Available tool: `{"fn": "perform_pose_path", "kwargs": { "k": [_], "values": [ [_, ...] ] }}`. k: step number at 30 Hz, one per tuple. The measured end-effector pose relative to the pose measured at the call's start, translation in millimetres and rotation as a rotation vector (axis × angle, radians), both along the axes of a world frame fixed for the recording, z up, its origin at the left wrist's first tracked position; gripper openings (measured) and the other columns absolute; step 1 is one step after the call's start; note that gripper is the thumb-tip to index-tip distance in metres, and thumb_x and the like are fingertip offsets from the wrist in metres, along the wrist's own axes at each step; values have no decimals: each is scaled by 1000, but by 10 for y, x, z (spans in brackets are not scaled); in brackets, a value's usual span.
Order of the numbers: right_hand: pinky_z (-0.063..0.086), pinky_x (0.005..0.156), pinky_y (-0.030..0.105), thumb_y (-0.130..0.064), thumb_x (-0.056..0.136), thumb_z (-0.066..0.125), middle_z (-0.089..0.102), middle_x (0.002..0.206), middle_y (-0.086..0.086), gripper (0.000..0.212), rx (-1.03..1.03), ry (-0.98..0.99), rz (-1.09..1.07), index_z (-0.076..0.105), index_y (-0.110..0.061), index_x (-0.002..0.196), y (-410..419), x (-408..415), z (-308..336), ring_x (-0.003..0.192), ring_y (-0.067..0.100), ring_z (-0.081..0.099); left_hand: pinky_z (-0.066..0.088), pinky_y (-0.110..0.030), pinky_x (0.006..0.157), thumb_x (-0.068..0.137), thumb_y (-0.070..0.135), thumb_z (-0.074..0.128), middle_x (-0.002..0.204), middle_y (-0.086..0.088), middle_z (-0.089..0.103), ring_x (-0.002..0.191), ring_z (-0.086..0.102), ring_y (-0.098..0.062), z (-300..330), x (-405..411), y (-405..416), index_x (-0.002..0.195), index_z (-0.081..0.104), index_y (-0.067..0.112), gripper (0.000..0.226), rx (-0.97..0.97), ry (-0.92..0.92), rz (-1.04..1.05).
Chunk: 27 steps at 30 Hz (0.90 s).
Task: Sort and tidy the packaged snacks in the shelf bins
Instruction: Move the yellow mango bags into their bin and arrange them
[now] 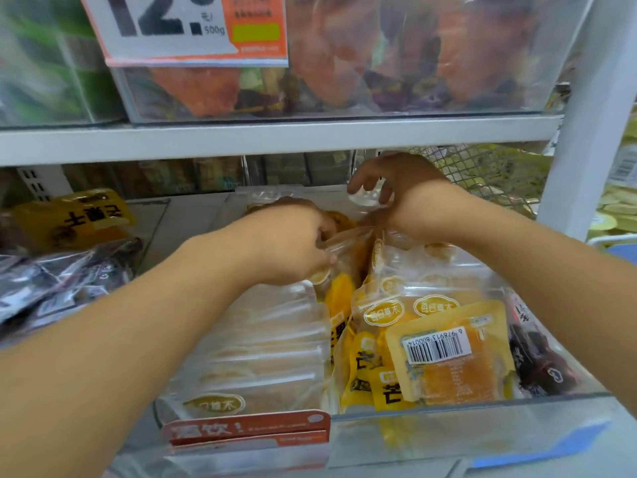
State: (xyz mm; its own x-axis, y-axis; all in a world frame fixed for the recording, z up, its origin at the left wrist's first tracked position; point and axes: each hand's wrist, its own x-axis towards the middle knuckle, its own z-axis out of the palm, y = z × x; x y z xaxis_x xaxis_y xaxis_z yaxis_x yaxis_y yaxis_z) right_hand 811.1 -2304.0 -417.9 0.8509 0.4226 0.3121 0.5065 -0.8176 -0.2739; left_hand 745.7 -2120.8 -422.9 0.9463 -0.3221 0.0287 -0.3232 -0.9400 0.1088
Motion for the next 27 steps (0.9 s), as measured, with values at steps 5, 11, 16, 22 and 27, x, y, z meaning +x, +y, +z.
{"fn": "perform_pose_path", "kwargs": {
  "k": [5,11,16,22,27],
  "values": [
    [52,66,18,-17,88,62,65,94,-13,29,-174,199,93,65,-38,107,-119,-251,54,80,6,62,42,-26,75,75,55,79,112,9,62,94,56,-15,1,-3,26,120,63,30,54,-13,38,6],
    [56,76,37,-32,94,62,66,79,3,25,-341,45,-38,66,-23,72,-148,-139,8,79,28,63,40,-25,69,65,56,86,101,13,58,84,54,-11,75,-26,25,106,58,29,57,14,27,62],
    [56,76,40,-40,96,54,60,80,7,42,-342,-99,-165,45,-22,59,-170,-74,-25,74,31,60,50,-32,67,71,46,86,88,4,64,81,59,-16,28,25,19,78,61,25,33,-23,-72,16],
    [52,84,30,-30,92,65,63,94,-9,10,-91,70,29,75,-31,93,-98,-120,-9,92,18,62,47,-29,91,84,21,80,118,6,63,107,60,-17,-40,125,-24,91,79,24,8,-245,-168,-49],
    [52,76,24,-30,84,76,67,88,-10,5,27,148,117,73,-31,81,-109,-79,32,84,13,64,51,-24,88,87,17,77,98,12,70,94,66,-12,-102,210,-3,85,76,33,16,-302,-201,-10]
  ]
}}
